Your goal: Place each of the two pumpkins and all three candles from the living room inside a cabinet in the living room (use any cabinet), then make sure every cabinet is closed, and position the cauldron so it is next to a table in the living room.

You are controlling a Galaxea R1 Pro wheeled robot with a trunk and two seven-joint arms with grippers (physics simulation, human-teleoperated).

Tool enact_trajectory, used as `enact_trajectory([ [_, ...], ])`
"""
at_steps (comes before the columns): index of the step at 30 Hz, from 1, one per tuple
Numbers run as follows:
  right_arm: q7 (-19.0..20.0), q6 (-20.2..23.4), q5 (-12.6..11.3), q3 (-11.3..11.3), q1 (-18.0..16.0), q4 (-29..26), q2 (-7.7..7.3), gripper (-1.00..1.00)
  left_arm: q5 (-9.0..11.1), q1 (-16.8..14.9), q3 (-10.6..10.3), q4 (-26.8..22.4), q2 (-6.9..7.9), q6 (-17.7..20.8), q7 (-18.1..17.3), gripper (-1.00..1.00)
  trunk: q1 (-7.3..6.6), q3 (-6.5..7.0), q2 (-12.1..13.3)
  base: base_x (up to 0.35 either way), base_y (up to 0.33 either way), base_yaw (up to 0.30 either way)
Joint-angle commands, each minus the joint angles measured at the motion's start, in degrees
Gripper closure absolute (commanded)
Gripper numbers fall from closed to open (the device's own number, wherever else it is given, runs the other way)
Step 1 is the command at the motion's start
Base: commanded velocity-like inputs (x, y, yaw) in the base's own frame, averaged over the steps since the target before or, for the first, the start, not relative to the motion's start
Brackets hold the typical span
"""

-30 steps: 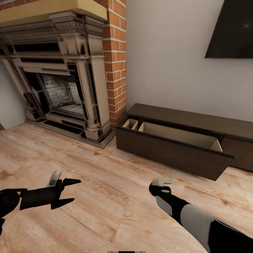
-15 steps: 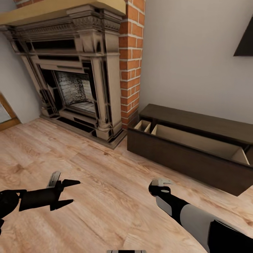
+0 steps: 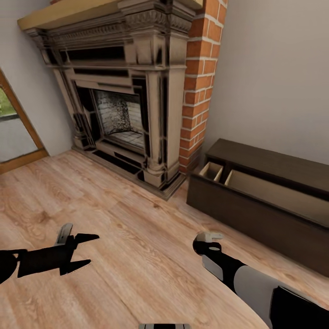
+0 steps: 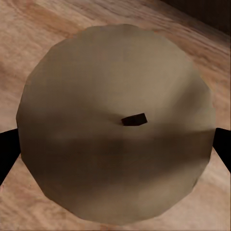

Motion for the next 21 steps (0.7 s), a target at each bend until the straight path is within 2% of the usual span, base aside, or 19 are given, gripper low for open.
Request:
enact_trajectory([
  [1, -0.43, 0.1, -0.16, 0.49, -0.09, -0.16, -0.02, 1.0, 0.57, 0.03, 0.28, 0.0, -0.01, 0.11, 0.59, -1.0, 0.01, -0.11, -0.02, 0.264, 0.234, 0.206],
  [6, -0.43, 0.13, -0.16, 0.52, -0.07, -0.2, 0.76, 1.0, 0.66, 0.17, 0.63, -0.01, -0.01, 0.11, 0.58, -1.0, 0.01, -0.39, -0.02, 0.128, 0.112, 0.206],
  [21, -0.43, 0.2, -0.16, 0.52, -0.07, -0.18, 1.69, 1.0, 0.69, 0.27, 0.67, -0.01, -0.1, 0.09, 0.58, -1.0, 0.01, -1.26, -0.02, 0.004, 0.004, 0.206],
])
